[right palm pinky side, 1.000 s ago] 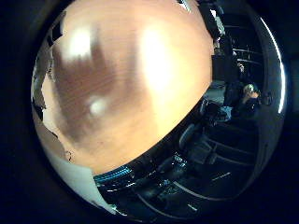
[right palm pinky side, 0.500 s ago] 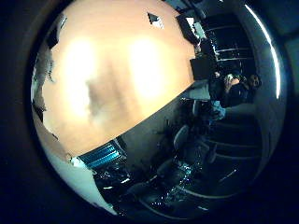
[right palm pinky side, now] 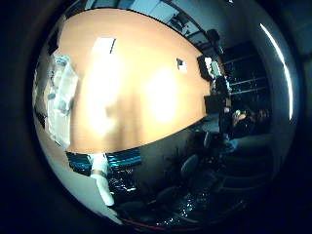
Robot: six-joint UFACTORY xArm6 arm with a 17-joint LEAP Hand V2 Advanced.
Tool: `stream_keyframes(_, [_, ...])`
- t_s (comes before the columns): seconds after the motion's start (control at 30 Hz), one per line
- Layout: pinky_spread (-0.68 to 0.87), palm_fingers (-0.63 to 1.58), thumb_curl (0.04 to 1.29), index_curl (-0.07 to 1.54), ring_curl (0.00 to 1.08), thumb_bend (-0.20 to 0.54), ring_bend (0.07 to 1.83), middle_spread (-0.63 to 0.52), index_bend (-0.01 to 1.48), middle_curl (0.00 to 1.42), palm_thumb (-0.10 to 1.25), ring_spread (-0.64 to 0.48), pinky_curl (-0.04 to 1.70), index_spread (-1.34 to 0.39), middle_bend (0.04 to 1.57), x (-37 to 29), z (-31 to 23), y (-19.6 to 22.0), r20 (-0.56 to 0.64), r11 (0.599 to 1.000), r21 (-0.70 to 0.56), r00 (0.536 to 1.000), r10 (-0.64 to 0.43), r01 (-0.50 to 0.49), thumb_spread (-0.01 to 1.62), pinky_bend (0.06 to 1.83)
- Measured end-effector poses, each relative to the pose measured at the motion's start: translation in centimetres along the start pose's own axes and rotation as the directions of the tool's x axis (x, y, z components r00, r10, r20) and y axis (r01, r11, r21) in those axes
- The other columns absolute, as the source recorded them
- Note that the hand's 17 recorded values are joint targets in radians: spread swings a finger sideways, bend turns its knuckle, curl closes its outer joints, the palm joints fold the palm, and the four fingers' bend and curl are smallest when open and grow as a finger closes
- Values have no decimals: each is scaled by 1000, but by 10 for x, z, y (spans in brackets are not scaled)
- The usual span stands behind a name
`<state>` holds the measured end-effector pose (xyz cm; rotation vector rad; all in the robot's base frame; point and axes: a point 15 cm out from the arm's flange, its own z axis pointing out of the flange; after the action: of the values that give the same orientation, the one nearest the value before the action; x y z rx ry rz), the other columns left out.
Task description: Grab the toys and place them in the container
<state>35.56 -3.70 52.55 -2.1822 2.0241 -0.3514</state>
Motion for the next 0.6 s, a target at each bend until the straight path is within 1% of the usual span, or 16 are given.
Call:
stream_keyframes(0.13, [355, 648, 585, 706, 265, -21, 413, -487, 937, 770, 999, -258, 89, -400, 597, -68, -15, -11, 45, 996, 30, 996, -80, 79, 884, 189])
stream_keyframes(0.33, [347, 658, 590, 705, 263, -22, 417, -492, 926, 779, 995, -261, 86, -400, 587, -144, -12, -11, 98, 984, 19, 979, -177, 176, 878, 191])
stream_keyframes(0.6, [351, 657, 593, 710, 262, -22, 417, -500, 924, 796, 995, -262, 82, -404, 576, -188, 7, -15, 118, 972, -14, 966, -231, 234, 875, 193])
